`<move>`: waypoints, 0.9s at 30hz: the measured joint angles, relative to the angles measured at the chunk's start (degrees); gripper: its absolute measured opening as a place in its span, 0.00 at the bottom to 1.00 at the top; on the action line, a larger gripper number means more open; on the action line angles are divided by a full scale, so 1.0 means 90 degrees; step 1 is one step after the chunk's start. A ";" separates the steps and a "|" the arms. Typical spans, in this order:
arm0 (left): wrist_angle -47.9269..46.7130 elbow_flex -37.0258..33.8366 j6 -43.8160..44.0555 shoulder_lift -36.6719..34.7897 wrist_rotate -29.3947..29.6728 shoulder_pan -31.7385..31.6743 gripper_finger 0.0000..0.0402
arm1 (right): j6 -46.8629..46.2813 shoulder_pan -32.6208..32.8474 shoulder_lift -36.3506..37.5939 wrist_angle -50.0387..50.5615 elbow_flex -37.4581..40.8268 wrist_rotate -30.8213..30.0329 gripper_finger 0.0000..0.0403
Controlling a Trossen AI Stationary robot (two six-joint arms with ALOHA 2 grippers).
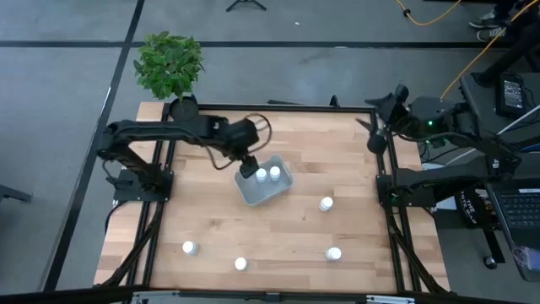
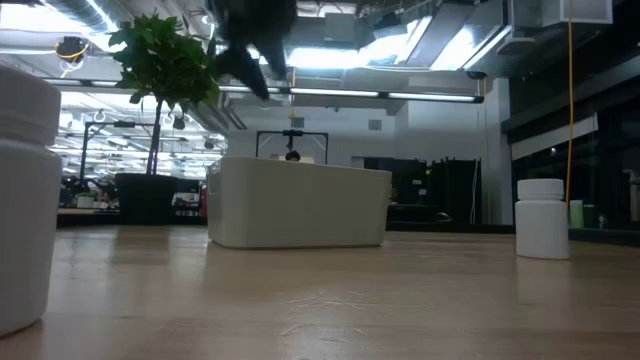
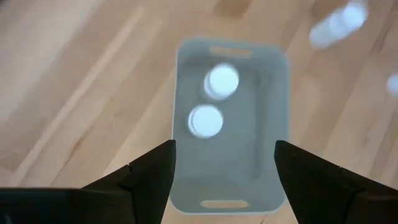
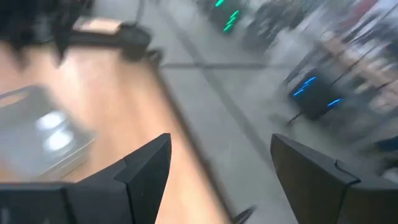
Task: Pick and place pill bottles into a basket
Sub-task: Put the white pill bottle into the white bin
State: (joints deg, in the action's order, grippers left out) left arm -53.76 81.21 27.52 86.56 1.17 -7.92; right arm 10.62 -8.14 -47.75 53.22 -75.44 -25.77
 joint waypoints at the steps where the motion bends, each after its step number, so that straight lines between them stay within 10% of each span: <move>1: -0.0001 0.0000 0.0098 -0.0144 0.0112 0.0001 0.66 | -0.0193 0.0000 0.0047 0.0297 -0.0002 0.0280 0.68; 11: -0.0032 0.0002 -0.0461 -0.1196 0.1588 -0.0018 0.65 | -0.1231 0.0005 -0.0126 0.1340 -0.0002 0.2825 0.68; 27: -0.1220 0.0001 -0.0834 -0.2200 0.4296 0.0287 0.65 | -0.5357 0.0850 -0.2161 0.0946 0.0835 0.2265 0.68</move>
State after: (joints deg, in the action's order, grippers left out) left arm -64.74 81.22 20.02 66.76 39.83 -5.34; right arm -37.59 -0.49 -67.20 61.73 -67.93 -5.39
